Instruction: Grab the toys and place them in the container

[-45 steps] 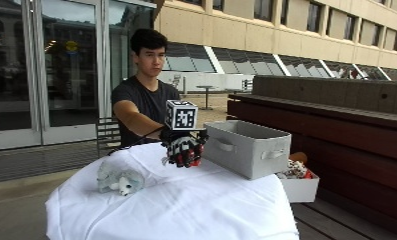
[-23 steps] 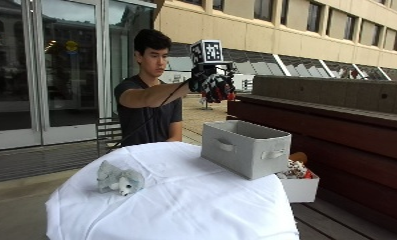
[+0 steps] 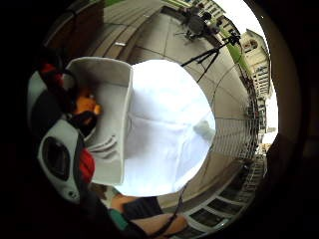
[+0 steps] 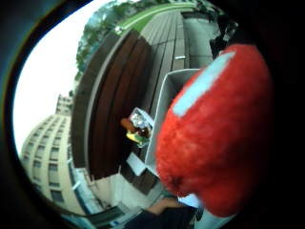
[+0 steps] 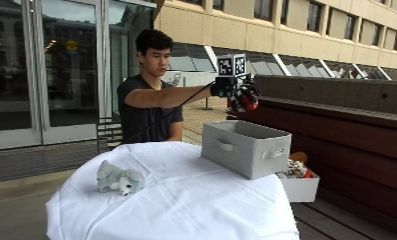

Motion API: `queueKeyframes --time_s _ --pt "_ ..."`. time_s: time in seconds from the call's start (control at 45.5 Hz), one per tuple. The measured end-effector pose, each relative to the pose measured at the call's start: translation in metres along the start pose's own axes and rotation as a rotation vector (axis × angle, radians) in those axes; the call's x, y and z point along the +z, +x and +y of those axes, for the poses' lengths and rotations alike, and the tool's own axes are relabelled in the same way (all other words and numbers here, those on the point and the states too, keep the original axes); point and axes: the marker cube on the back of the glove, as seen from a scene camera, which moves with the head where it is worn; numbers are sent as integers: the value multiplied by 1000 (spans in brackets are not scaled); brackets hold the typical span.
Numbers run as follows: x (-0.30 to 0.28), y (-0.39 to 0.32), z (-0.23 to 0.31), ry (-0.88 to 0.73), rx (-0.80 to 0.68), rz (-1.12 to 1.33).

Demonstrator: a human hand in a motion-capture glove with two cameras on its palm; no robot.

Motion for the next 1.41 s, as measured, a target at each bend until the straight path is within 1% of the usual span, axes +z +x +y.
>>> queueKeyframes --time_s 0.066,0.11,0.242,0.33,0.462,0.55,0.659,0.835,0.967,1.077,1.187,1.231,1.341,1.407 --pt "9 -1 1 -102 -55 -78" --pt "12 -4 3 -134 -81 -102" --pt "10 8 3 -91 -78 -11" --pt "4 38 -1 -88 -59 44" --pt "-8 86 9 -22 32 161" --pt "-19 126 18 6 94 171" --pt "-31 199 34 26 185 189" --pt "-30 311 73 -5 317 185" --pt "-12 386 96 -12 399 150" --pt "11 427 112 -51 483 171" --pt "42 460 111 92 496 179" --pt "56 469 112 110 505 170" --pt "91 479 133 -72 548 144" --pt "111 486 138 -115 570 148"
